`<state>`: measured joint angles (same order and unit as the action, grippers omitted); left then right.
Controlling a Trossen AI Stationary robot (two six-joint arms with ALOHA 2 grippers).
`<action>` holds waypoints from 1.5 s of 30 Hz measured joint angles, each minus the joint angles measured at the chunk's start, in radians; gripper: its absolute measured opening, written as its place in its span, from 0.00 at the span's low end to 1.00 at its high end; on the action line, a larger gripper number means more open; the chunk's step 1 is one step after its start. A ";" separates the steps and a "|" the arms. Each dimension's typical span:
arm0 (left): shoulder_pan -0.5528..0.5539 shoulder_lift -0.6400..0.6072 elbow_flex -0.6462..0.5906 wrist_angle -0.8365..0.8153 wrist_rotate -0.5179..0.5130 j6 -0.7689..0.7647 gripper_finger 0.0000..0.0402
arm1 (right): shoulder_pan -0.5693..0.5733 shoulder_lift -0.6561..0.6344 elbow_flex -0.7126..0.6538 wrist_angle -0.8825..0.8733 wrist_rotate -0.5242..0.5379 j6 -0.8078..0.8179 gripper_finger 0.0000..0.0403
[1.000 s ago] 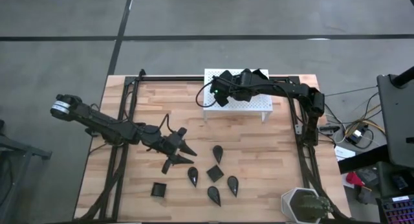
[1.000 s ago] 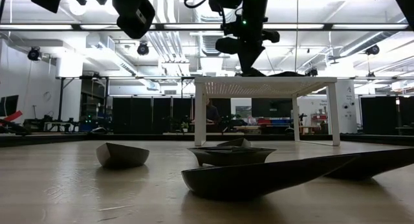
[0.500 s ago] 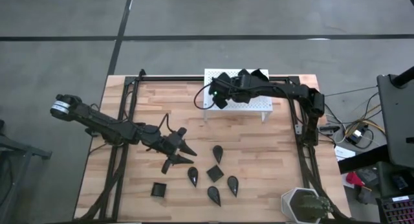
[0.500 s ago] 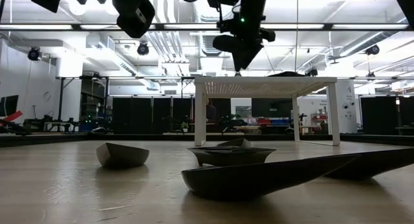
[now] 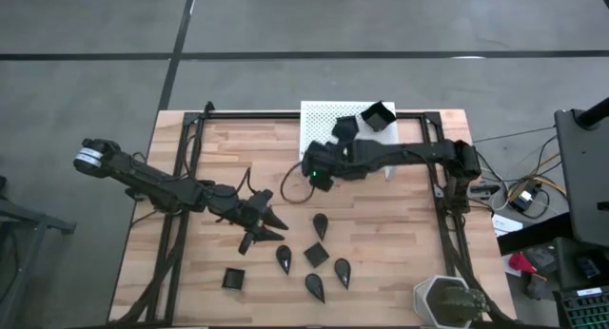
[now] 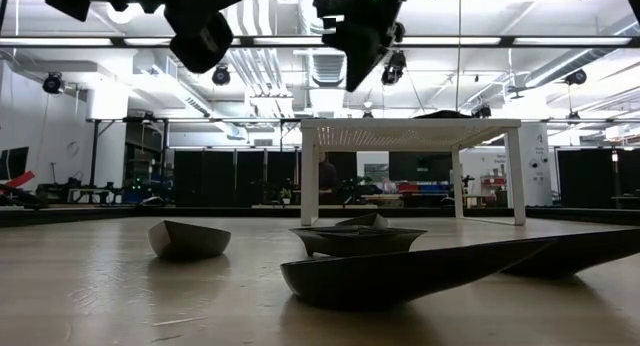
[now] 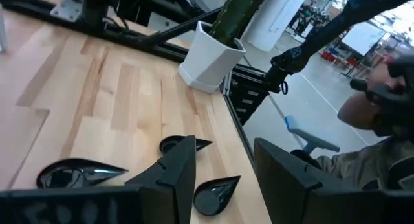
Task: Pick & Place Mini shaped plates
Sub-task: Stack the square plate on top of the square plate on the shelf
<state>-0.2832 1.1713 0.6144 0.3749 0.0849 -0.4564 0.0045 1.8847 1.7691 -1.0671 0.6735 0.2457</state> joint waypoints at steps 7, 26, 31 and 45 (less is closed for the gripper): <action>-0.002 0.000 0.000 -0.031 -0.001 -0.013 0.37 | 0.107 0.000 -0.030 0.008 0.007 -0.153 0.02; -0.003 0.000 -0.014 0.188 -0.164 0.257 0.37 | 0.426 0.000 -0.209 0.028 0.019 -0.188 0.02; -0.003 0.000 -0.014 0.218 -0.164 0.267 0.37 | 0.511 0.000 -0.245 0.114 -0.009 -0.191 0.02; 0.000 0.000 -0.013 0.246 -0.162 0.314 0.37 | 0.555 0.000 -0.345 0.440 -0.305 -0.290 0.03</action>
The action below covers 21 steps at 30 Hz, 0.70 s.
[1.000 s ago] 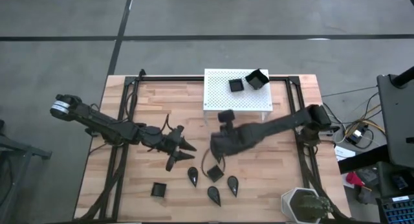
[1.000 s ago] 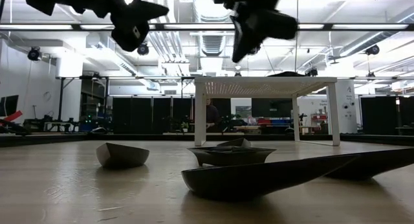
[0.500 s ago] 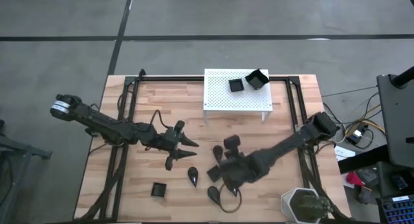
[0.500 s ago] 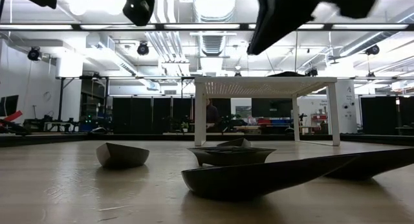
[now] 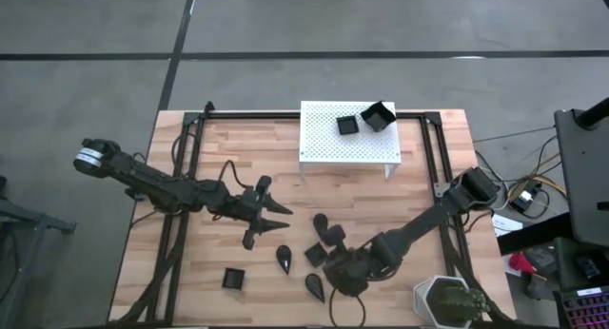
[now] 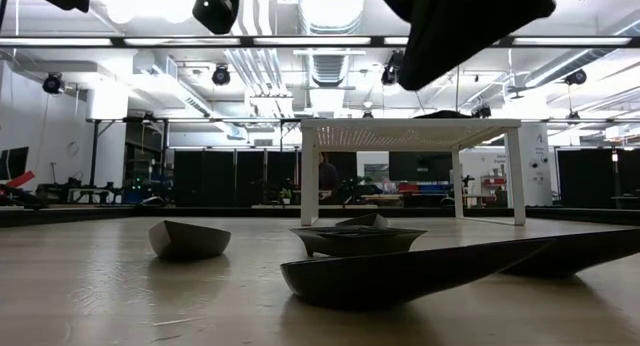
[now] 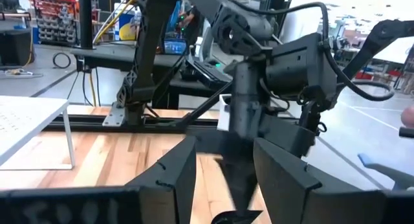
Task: Pick & Place Mini shaped plates
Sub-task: Stack the square plate on top of the square plate on the shelf
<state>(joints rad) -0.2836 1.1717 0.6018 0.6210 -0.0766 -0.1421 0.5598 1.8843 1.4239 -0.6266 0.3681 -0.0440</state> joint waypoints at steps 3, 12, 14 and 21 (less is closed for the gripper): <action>0.000 0.000 0.000 -0.001 0.000 -0.001 0.37 | -0.001 0.000 -0.021 0.040 -0.023 -0.008 0.06; 0.000 0.000 0.000 0.000 0.001 -0.002 0.37 | -0.001 0.000 -0.077 0.157 -0.005 0.018 0.23; 0.000 0.000 0.000 0.000 0.001 -0.002 0.37 | -0.001 0.000 -0.089 0.194 -0.002 0.031 0.24; 0.000 0.000 0.000 -0.001 0.003 -0.004 0.37 | -0.002 0.021 -0.119 0.220 -0.002 0.015 0.22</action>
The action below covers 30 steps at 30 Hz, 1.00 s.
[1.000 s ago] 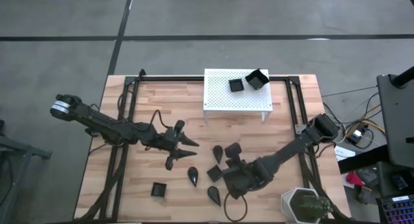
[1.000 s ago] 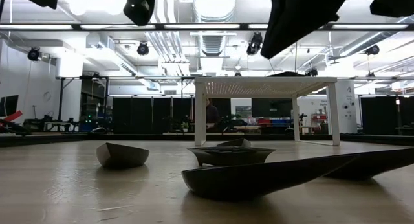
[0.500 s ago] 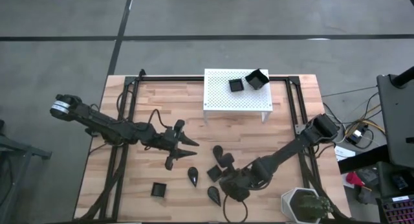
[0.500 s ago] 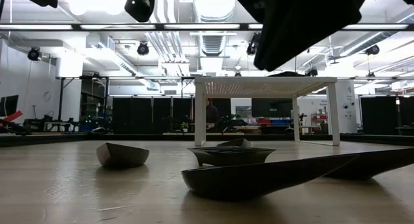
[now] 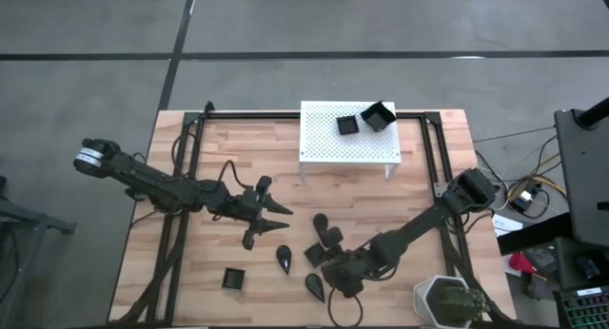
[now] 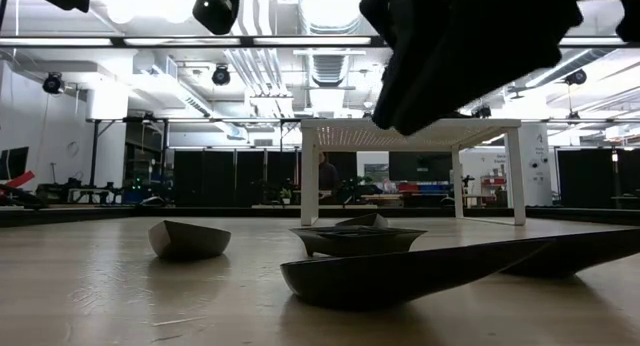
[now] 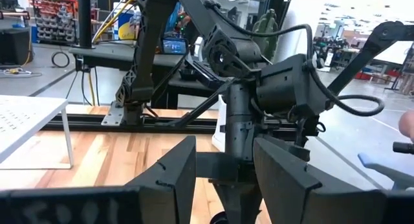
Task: Pick & Place Mini shaped plates
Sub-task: Stack the square plate on top of the square plate on the shelf
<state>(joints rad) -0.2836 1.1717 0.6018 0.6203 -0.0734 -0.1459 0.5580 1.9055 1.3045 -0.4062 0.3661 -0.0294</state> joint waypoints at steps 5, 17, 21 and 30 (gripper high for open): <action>0.000 0.000 0.000 -0.003 0.000 -0.005 0.37 | 0.000 0.080 0.011 -0.003 0.001 -0.023 0.20; -0.002 0.000 -0.022 -0.029 -0.004 -0.066 0.37 | 0.000 0.132 0.045 -0.006 0.040 -0.002 0.23; -0.002 0.000 -0.033 -0.009 -0.004 -0.070 0.37 | 0.000 0.142 0.044 0.000 0.029 0.001 0.23; -0.002 0.000 -0.035 0.010 -0.004 -0.072 0.37 | 0.000 0.168 0.044 -0.003 0.030 -0.004 0.20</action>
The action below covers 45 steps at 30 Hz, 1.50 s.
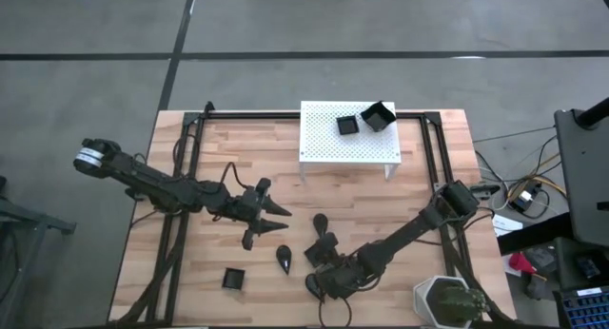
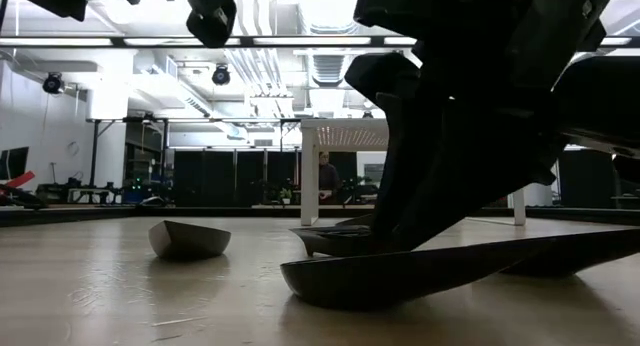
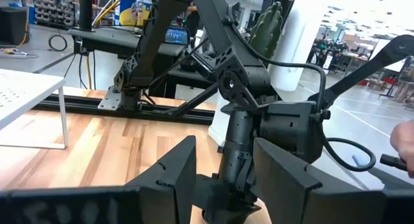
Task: Pick & Place Mini shaped plates
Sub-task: Stack the square plate on top of the square plate on the shelf
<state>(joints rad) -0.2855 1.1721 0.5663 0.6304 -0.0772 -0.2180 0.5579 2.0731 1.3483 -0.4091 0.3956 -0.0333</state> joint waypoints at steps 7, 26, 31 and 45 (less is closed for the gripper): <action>0.000 0.000 0.000 -0.002 0.000 0.000 0.37 | -0.006 0.006 -0.002 -0.004 0.007 -0.004 0.17; -0.001 0.000 0.000 -0.002 0.001 0.001 0.37 | -0.020 0.006 -0.007 -0.005 0.001 -0.001 0.03; -0.001 0.000 0.000 -0.002 0.001 0.001 0.37 | -0.019 0.006 0.004 -0.005 0.011 -0.004 0.02; -0.001 0.000 0.000 -0.002 0.005 0.001 0.37 | -0.019 -0.051 0.021 -0.079 0.078 0.011 0.02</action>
<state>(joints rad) -0.2863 1.1721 0.5663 0.6287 -0.0727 -0.2173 0.5385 2.0223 1.3690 -0.4880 0.4740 -0.0221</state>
